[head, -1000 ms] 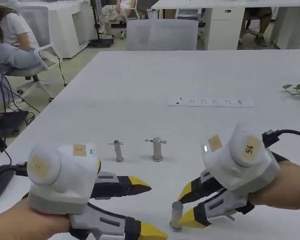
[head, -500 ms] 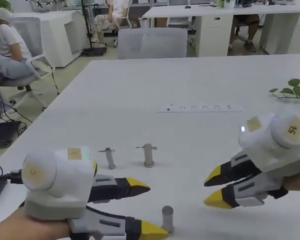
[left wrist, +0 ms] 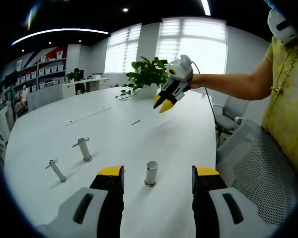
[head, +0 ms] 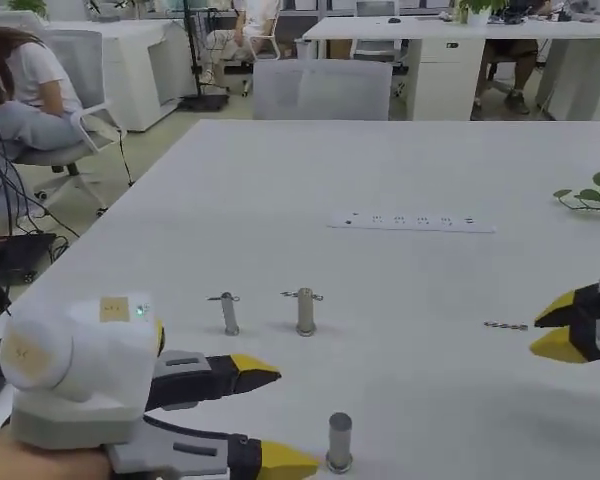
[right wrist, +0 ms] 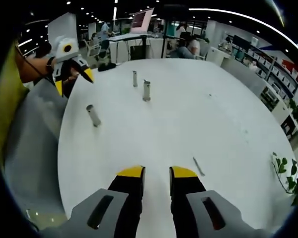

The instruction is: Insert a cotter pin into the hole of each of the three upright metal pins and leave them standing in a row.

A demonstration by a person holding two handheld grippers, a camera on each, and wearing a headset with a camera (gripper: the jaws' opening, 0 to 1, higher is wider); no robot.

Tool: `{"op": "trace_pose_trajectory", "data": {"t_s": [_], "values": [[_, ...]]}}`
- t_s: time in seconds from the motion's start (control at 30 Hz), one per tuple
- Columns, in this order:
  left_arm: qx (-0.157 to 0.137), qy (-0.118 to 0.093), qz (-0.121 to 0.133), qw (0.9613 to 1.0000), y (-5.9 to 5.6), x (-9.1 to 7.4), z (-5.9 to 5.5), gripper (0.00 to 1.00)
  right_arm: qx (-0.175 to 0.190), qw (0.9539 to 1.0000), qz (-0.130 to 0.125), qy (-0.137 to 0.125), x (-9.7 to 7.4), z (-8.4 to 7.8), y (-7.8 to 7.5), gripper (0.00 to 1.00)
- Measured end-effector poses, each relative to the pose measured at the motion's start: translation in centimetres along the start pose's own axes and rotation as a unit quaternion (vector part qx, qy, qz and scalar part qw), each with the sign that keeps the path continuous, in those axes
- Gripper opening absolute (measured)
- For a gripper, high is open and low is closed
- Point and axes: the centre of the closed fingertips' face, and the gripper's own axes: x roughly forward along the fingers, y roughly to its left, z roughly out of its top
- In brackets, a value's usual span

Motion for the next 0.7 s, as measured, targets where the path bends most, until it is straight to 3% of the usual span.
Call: {"op": "trace_pose_trajectory", "data": {"t_s": [0.37,0.7], "values": [[-0.009,-0.004,0.016,0.9998,0.5,-0.4,-0.1,0.54,-0.001,0.999,-0.015,0.042,2.4,-1.0,-4.8,0.21],[-0.02,-0.006,0.028,0.9994,1.0,-0.6,-0.4,0.55,-0.003,0.9965,-0.01,0.083,5.3,-2.9,-7.1,0.21]]}}
